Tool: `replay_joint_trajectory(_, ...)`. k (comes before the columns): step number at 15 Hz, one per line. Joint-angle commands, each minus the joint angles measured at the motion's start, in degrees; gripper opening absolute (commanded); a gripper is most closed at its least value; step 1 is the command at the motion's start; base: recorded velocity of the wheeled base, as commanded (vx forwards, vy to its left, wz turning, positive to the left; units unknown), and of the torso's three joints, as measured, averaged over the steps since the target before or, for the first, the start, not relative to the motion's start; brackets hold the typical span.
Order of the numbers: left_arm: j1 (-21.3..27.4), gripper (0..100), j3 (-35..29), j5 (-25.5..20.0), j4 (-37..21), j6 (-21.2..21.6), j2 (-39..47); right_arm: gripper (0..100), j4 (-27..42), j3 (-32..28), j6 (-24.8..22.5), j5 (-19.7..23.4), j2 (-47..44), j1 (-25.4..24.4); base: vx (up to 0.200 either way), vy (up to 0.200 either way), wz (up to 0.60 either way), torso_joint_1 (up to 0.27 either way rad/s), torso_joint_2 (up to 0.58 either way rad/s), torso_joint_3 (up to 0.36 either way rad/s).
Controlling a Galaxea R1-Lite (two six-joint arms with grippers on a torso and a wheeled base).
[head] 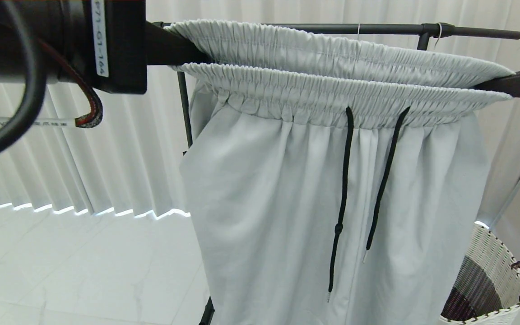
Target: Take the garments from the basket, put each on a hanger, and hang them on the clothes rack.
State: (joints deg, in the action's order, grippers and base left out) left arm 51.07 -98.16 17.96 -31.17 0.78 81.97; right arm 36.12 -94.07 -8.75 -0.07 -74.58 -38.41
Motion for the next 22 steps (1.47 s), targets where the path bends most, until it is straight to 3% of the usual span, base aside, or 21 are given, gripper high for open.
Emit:
replay_joint_trajectory(1, -0.6, 0, -0.5, 0.0, 0.0, -0.1, 0.2, 0, -0.1, -0.1, 0.0, 0.2, -0.5, -0.1, 0.0, 0.0, 0.0, 0.0, 0.0, 0.0)
replay_joint_trajectory(8, -0.6, 0, 0.2, 0.0, 0.0, -0.2, -0.2, 0, 0.4, 0.3, 0.8, 0.3, 0.1, -0.1, 0.0, 0.0, 0.0, 0.0, 0.0, 0.0)
replay_joint_trajectory(9, -0.6, 0, 0.4, -0.1, 0.0, -0.2, -0.4, 100, 0.4, 0.4, 0.8, 0.3, 0.1, -0.1, 0.0, 0.0, 0.0, 0.0, 0.0, 0.0)
replay_joint_trajectory(13, -1.1, 0, 1.9, 0.2, 0.0, -0.3, -0.8, 100, -0.2, 3.5, 0.8, 0.2, 1.5, -0.1, 0.0, 0.0, 0.0, 0.0, 0.0, 0.0)
replay_joint_trajectory(17, -5.5, 0, 3.5, 2.7, 0.0, -0.3, -0.4, 100, -0.2, 7.2, 1.7, 1.3, 5.0, 0.1, 0.0, 0.0, 0.0, 0.0, 0.0, 0.0)
replay_joint_trajectory(19, -5.5, 0, 5.3, 3.2, 0.0, -0.4, -1.5, 100, 0.4, 8.8, 1.6, 0.4, 5.5, 3.1, 0.0, 0.0, 0.0, 0.0, 0.0, 0.0)
replay_joint_trajectory(22, -5.5, 0, 9.1, 3.2, 0.0, -0.2, -4.3, 100, 3.3, 12.8, 1.3, -8.5, 4.7, 11.6, 0.0, 0.0, 0.0, 0.0, 0.0, 0.0)
